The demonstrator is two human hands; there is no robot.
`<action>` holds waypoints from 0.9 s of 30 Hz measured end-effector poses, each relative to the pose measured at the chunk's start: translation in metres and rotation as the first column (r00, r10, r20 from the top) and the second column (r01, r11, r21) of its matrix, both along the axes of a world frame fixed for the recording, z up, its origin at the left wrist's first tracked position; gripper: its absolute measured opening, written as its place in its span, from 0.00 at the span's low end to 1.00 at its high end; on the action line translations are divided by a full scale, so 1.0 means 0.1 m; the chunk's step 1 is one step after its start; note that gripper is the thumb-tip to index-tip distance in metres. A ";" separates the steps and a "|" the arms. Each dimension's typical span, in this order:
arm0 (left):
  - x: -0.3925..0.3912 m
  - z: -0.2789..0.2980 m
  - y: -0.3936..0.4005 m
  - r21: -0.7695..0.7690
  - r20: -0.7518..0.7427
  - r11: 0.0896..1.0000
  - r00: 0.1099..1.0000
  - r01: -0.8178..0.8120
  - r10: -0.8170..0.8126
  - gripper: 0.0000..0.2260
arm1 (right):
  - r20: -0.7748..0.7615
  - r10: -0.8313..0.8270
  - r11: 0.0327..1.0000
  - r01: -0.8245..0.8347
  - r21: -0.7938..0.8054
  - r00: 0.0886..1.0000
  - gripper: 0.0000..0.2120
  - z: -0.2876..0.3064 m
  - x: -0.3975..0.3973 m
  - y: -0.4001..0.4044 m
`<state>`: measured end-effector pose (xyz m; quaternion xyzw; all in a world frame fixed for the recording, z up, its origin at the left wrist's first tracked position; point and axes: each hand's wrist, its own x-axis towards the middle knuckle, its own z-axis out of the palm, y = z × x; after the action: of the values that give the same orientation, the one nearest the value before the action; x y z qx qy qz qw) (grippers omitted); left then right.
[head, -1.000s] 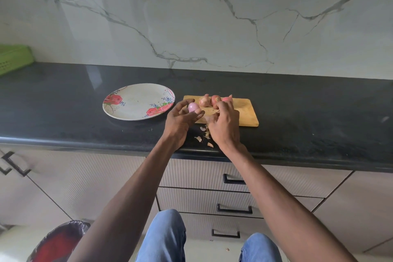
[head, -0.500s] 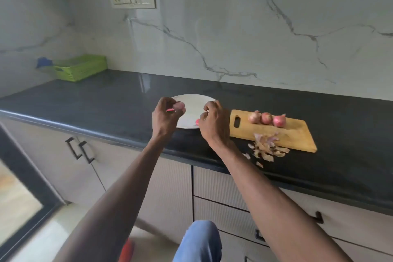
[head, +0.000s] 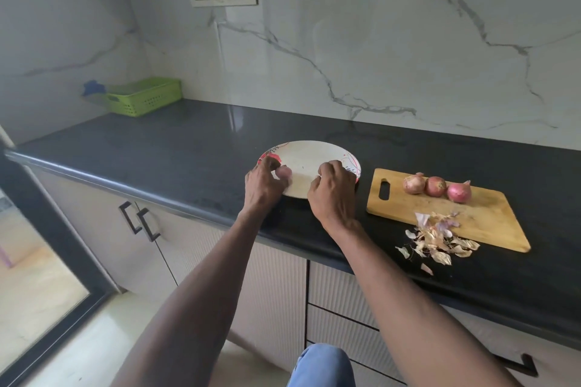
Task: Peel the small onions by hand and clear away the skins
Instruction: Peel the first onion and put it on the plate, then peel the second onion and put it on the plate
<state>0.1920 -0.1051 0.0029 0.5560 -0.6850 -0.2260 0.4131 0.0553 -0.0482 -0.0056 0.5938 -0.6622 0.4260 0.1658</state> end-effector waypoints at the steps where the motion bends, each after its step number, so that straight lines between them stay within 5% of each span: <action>1: 0.00 0.00 0.00 0.003 0.010 1.000 1.000 0.003 -0.003 0.16 | -0.004 -0.004 1.000 0.004 0.001 1.000 0.06 0.00 0.00 0.00; 10: -0.02 0.07 0.23 -0.064 -0.048 0.996 0.997 -0.061 0.058 0.16 | 0.082 0.085 0.994 -0.080 -0.069 0.993 0.07 0.04 0.00 0.12; 14: -0.18 0.09 0.47 -0.209 -0.148 0.975 0.988 -0.081 0.051 0.15 | 0.130 0.150 0.975 -0.124 -0.186 0.980 0.09 0.20 -0.09 0.31; 21: -1.12 0.27 0.88 -0.331 -0.233 0.921 0.928 0.207 -0.292 0.10 | 0.148 0.059 0.948 -0.009 -0.319 0.987 0.08 0.39 -0.98 0.83; 27: -1.88 0.38 0.99 -0.252 -0.106 0.847 0.857 0.468 -0.505 0.10 | 0.326 -0.145 0.952 0.222 -0.211 0.934 0.08 0.27 -1.98 1.17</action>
<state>0.0043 -0.0060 0.0408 0.2941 -0.7867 -0.2933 0.4567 -0.1428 0.0688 0.0219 0.4304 -0.6752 0.5737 0.1722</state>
